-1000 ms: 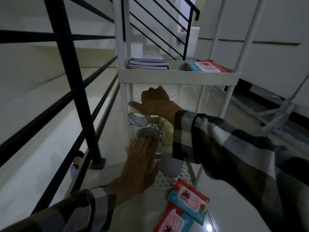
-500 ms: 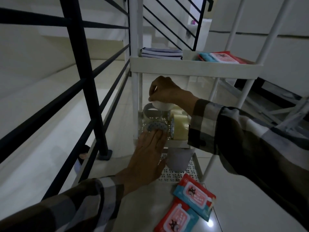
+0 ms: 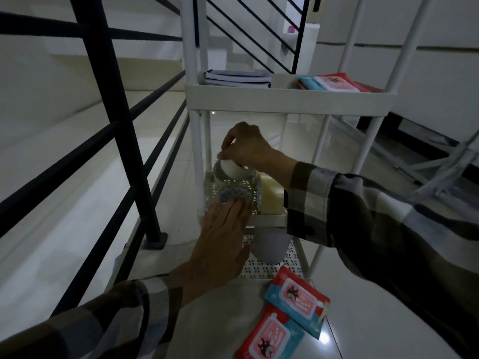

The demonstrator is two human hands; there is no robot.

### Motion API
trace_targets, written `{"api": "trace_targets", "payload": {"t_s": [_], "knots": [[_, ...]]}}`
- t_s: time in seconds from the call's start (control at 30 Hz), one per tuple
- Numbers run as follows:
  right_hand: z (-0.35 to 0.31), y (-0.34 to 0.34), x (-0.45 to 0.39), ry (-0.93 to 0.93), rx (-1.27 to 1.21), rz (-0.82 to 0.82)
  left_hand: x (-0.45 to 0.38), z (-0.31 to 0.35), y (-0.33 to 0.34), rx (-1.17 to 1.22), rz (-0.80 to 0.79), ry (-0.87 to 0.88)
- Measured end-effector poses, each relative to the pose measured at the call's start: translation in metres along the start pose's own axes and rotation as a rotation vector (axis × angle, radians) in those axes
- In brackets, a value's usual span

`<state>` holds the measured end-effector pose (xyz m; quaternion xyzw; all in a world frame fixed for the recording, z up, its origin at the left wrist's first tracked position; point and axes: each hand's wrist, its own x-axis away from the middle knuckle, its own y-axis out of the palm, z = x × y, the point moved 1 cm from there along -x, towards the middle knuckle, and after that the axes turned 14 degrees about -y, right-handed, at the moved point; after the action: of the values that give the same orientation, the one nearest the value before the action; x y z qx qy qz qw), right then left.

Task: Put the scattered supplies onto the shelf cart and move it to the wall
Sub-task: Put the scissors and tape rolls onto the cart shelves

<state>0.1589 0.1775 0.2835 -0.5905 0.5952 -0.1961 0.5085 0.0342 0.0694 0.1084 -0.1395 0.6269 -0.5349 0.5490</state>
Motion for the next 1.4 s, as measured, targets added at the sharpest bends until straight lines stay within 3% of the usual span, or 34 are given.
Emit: {"api": "trace_targets", "payload": {"t_s": [0.17, 0.33, 0.5, 0.67, 0.77, 0.9, 1.2, 1.4], "knots": [[0.000, 0.014, 0.002, -0.010, 0.042, -0.072, -0.005, -0.001, 0.000, 0.086, 0.054, 0.023], [0.003, 0.023, 0.012, -0.131, 0.469, -0.196, -0.016, 0.003, 0.012, 0.144, 0.061, -0.118], [-0.002, 0.040, 0.007, -0.113, 0.485, -0.420, -0.014, 0.001, 0.016, 0.190, 0.088, -0.061], [0.003, 0.044, 0.000, -0.163, 0.428, -0.345, -0.010, -0.002, 0.006, 0.116, 0.073, -0.047], [0.009, 0.039, -0.009, -0.208, 0.161, -0.344, -0.009, -0.001, 0.003, 0.068, 0.058, -0.012], [0.013, 0.028, -0.007, -0.335, -0.059, -0.336, -0.013, -0.009, 0.006, -0.012, 0.187, 0.013], [0.030, 0.008, 0.003, -0.318, 0.139, -0.491, -0.013, -0.005, 0.002, 0.006, 0.122, -0.038], [0.030, 0.008, 0.008, -0.285, 0.254, -0.361, -0.012, -0.004, -0.002, -0.013, 0.087, -0.038]]}}
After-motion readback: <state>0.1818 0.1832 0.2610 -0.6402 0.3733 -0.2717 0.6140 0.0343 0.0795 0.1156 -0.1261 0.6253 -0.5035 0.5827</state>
